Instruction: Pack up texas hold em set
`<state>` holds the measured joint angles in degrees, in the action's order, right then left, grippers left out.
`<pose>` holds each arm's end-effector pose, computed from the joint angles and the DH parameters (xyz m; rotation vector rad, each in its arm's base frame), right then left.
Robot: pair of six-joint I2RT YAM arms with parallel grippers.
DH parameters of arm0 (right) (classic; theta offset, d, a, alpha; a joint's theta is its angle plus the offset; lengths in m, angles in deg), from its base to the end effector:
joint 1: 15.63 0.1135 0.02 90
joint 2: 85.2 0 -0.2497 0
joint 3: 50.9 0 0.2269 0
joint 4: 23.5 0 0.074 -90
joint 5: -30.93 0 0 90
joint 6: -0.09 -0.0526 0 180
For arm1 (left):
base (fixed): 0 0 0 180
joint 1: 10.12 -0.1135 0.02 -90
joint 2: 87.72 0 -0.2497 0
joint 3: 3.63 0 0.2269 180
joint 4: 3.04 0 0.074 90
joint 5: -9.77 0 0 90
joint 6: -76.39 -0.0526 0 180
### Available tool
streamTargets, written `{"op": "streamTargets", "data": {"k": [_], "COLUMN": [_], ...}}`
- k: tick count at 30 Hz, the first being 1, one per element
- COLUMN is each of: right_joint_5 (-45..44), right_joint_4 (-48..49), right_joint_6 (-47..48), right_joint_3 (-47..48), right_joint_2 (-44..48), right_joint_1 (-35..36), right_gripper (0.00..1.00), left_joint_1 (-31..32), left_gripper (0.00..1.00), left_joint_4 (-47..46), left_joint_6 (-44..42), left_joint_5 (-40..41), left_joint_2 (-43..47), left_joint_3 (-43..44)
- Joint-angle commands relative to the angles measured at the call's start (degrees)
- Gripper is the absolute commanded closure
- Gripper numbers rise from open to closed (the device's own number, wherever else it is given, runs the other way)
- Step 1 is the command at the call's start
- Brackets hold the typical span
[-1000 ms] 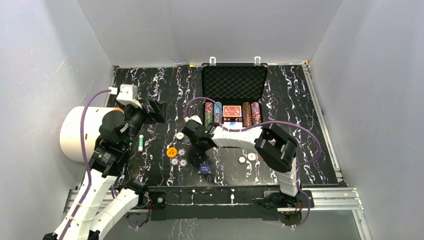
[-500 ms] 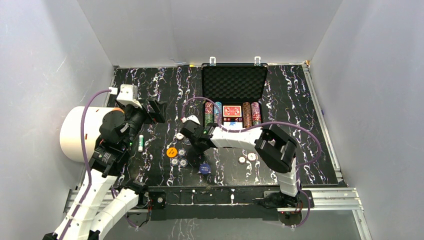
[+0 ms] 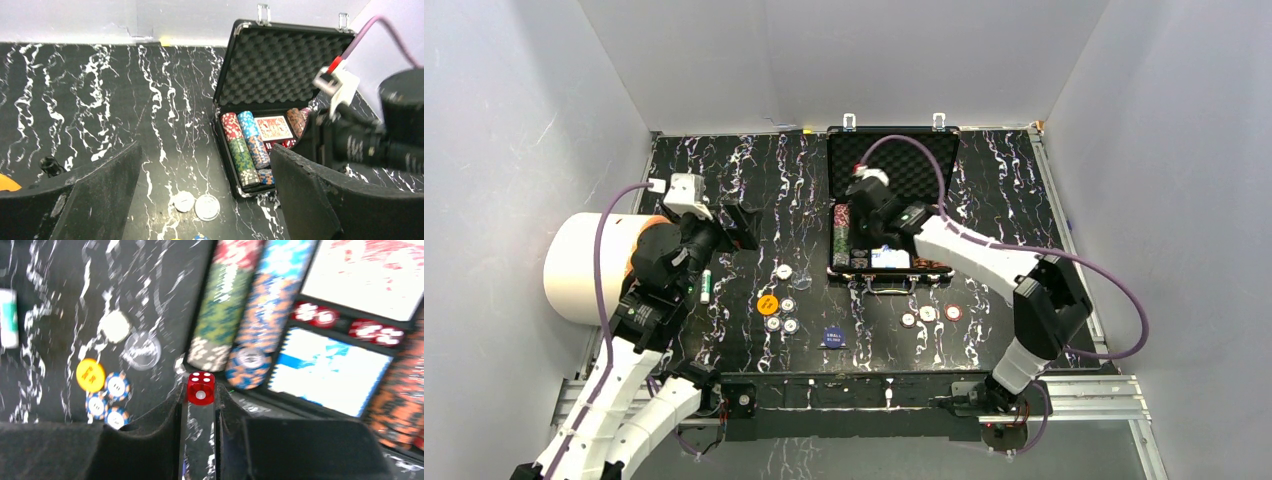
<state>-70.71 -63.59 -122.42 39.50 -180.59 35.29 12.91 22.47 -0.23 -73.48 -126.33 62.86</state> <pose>0.2340 0.2713 0.2535 -0.2824 2.3713 0.4748 0.1419 -0.0536 0.3806 0.0352 1.5438 -0.4155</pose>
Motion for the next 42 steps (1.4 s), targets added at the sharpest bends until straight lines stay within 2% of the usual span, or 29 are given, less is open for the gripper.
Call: {"op": "streamTargets", "data": {"k": [1,4,6,10,17,42], "right_joint_5": [-1.3,-2.6,-2.8,-6.3,-8.8,-6.2], "right_joint_4": [-0.3,-1.2,-0.6,-1.4,1.6,-1.3], "right_joint_6": [-3.3,-3.0,-1.3,0.8,2.6,2.8], "right_joint_3": [-2.9,-3.4,-2.2,1.2,2.5,4.9], "right_joint_2": [2.4,1.8,-1.8,-8.2,-9.8,-13.3], "right_joint_1": [-6.4,-10.5,-14.1,-15.9,-16.3,-16.6], "right_gripper": [0.77,0.77,0.77,0.77,0.77,0.75], "left_joint_1": [0.2,0.2,0.2,0.2,0.2,0.2], "left_gripper": [0.02,0.02,0.02,0.02,0.02,0.02], "left_joint_4": [-2.6,-4.5,-9.9,-7.0,-7.9,-7.1], "left_joint_6": [3.1,4.8,5.7,4.3,4.4,4.2], "left_joint_5": [-2.4,-4.1,-7.8,-7.7,-7.5,-6.9], "left_joint_2": [-0.2,-1.3,-4.6,-11.3,-11.1,-11.6], "left_joint_3": [-2.7,-4.8,-9.8,-8.3,-9.1,-9.0]}}
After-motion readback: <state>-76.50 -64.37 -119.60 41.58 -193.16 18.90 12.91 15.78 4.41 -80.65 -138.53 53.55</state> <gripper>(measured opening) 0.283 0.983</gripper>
